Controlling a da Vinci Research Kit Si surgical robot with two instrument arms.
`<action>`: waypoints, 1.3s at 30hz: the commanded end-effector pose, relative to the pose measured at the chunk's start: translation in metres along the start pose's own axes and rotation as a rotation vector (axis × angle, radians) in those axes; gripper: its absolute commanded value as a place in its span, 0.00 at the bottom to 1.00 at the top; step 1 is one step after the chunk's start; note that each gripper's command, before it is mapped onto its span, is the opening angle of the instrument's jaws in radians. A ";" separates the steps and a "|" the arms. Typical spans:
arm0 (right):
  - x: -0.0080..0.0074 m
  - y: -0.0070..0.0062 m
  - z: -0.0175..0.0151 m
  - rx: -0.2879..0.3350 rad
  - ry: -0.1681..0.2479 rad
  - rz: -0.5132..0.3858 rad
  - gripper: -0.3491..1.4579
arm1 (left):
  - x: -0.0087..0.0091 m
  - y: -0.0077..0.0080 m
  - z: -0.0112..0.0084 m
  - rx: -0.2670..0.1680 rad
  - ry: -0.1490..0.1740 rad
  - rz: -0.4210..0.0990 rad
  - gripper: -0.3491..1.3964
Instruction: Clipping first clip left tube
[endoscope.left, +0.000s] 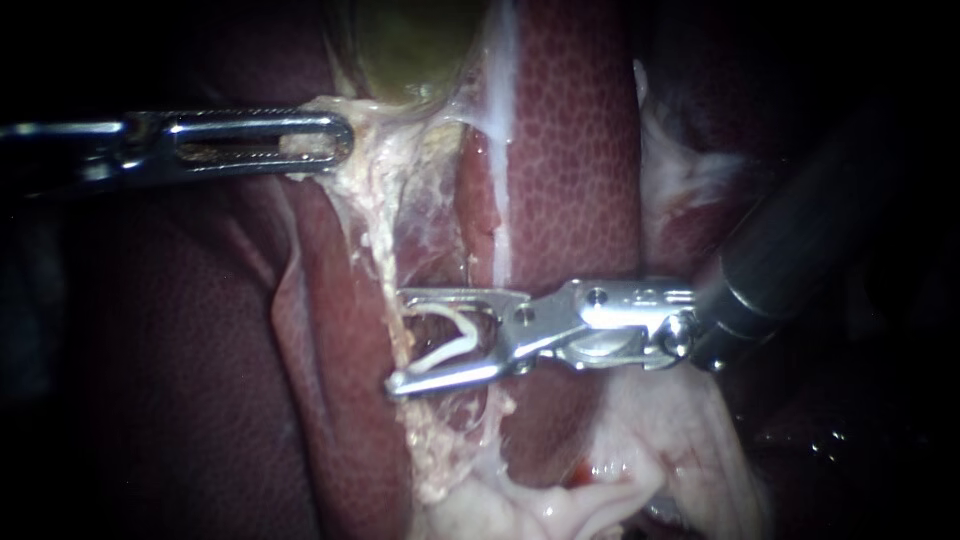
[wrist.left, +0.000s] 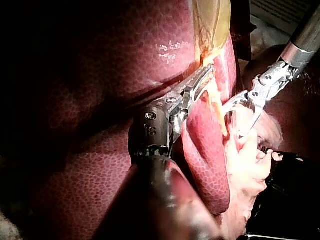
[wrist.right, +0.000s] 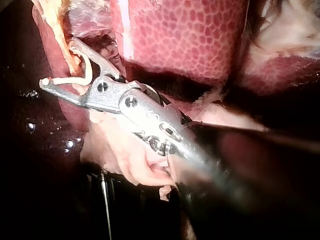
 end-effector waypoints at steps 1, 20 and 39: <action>-0.0001 -0.0001 0.0001 0.006 -0.001 0.006 0.52 | 0.0000 0.0000 0.0000 0.000 0.000 0.000 0.00; -0.0024 -0.0010 0.0030 0.131 0.001 0.116 0.52 | 0.0001 0.0000 0.0002 -0.001 0.000 0.000 0.00; -0.0033 -0.0006 0.0039 0.131 -0.001 0.129 0.51 | 0.0002 -0.0001 0.0002 -0.002 -0.001 0.001 0.00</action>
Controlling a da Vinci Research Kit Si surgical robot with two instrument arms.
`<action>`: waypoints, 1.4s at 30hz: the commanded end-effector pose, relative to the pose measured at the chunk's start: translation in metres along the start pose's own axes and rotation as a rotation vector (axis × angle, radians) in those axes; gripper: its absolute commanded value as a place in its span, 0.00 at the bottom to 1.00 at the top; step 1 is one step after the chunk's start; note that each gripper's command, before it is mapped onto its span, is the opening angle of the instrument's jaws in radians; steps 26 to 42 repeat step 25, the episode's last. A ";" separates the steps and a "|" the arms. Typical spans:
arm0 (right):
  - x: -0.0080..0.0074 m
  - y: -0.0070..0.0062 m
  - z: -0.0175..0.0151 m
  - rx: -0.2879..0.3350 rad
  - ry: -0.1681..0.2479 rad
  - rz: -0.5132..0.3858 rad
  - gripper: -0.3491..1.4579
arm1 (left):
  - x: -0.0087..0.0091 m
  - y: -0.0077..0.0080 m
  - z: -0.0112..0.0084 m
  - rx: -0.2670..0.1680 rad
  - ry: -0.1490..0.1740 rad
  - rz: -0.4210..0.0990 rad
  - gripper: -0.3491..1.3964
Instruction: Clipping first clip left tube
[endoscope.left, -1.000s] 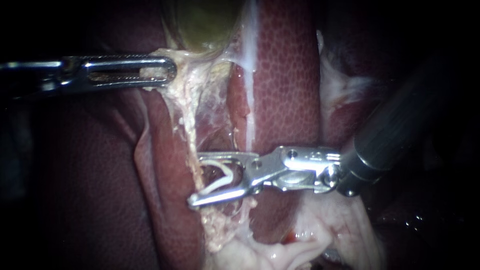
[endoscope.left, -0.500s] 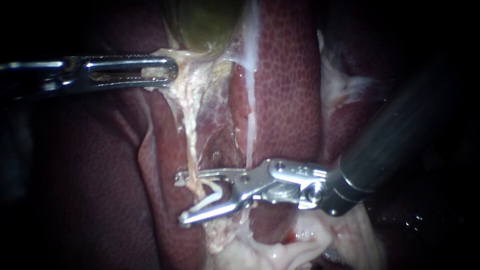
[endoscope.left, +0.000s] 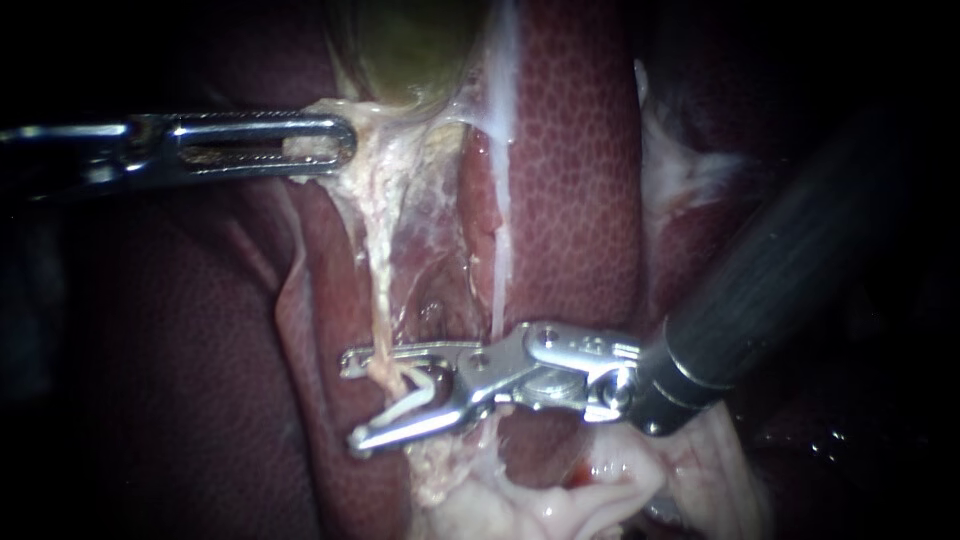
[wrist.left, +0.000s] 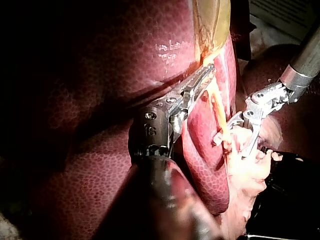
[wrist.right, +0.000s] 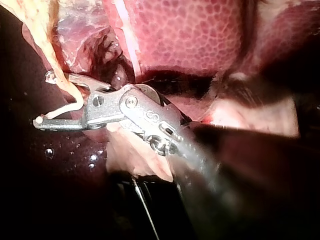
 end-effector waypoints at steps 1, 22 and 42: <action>0.0001 0.0000 -0.0001 0.000 0.000 0.000 0.50 | 0.0000 0.0000 0.0000 0.000 0.000 0.000 0.00; 0.0000 0.0000 -0.0016 0.058 -0.029 0.056 0.00 | 0.0001 0.0000 0.0000 0.000 0.000 0.000 0.00; -0.0001 0.0002 -0.0017 0.057 -0.029 0.056 0.04 | 0.0001 0.0000 0.0000 0.000 0.000 0.000 0.00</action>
